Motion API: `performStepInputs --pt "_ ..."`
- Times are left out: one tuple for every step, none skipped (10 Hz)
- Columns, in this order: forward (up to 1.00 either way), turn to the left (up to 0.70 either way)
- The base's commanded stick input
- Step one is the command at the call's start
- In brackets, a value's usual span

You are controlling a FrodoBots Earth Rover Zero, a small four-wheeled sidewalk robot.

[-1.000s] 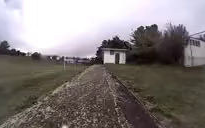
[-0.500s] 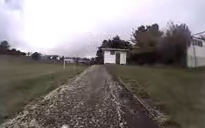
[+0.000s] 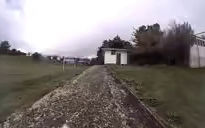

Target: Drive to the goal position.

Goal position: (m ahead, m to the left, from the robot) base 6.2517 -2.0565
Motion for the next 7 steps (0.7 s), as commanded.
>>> performStepInputs --pt "0.70 0.00" --pt "0.70 -0.01" --pt "0.70 -0.02" --pt "0.70 -0.35" --pt "0.70 -0.35" --pt "0.70 -0.35" --pt "0.70 0.00"
